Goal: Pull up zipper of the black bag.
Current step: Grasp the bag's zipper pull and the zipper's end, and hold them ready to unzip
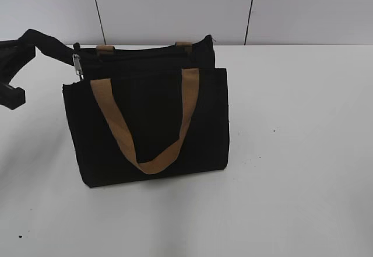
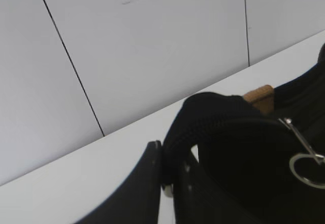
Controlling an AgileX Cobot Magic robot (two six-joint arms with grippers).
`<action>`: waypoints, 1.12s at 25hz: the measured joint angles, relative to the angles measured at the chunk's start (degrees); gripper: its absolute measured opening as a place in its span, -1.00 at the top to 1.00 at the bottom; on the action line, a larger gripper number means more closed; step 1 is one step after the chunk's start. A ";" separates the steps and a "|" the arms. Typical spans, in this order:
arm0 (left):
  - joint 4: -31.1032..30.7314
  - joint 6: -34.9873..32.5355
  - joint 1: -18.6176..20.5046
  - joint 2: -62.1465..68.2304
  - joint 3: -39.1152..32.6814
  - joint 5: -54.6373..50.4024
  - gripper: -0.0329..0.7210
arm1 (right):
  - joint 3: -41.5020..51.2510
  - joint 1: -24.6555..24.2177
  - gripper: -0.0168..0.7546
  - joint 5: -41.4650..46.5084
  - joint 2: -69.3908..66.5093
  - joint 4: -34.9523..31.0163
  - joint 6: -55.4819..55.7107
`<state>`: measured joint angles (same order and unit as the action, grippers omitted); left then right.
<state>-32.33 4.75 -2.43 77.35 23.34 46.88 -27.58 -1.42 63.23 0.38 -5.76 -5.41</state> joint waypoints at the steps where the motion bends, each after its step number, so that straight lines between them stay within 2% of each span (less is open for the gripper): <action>1: -0.22 1.15 0.00 -0.27 0.07 -0.99 0.82 | 0.00 0.00 -0.40 0.00 0.00 0.00 0.00; 5: -2.99 4.45 -0.10 -0.53 1.55 -4.43 0.82 | 0.00 0.00 -0.40 0.00 0.00 -0.28 0.37; 10: -4.70 6.28 -2.16 -0.53 4.69 -5.81 0.82 | -1.18 0.00 -0.40 -0.86 -0.46 -2.66 2.47; 17: -4.77 9.23 -2.59 -0.53 7.65 -10.37 0.82 | -3.85 0.00 -0.40 -7.06 -12.03 -5.52 2.58; 23: -4.72 12.63 -2.70 -0.09 10.67 -15.64 0.82 | -5.57 0.00 -0.40 -8.24 -26.46 -16.41 -12.02; 28: -4.72 13.16 -2.77 0.10 11.73 -17.12 0.82 | -11.54 1.05 -0.40 -10.40 -38.17 -17.59 -16.95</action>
<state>-37.05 17.91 -5.20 77.45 35.07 29.76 -39.12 -0.37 52.83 -37.79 -23.35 -22.35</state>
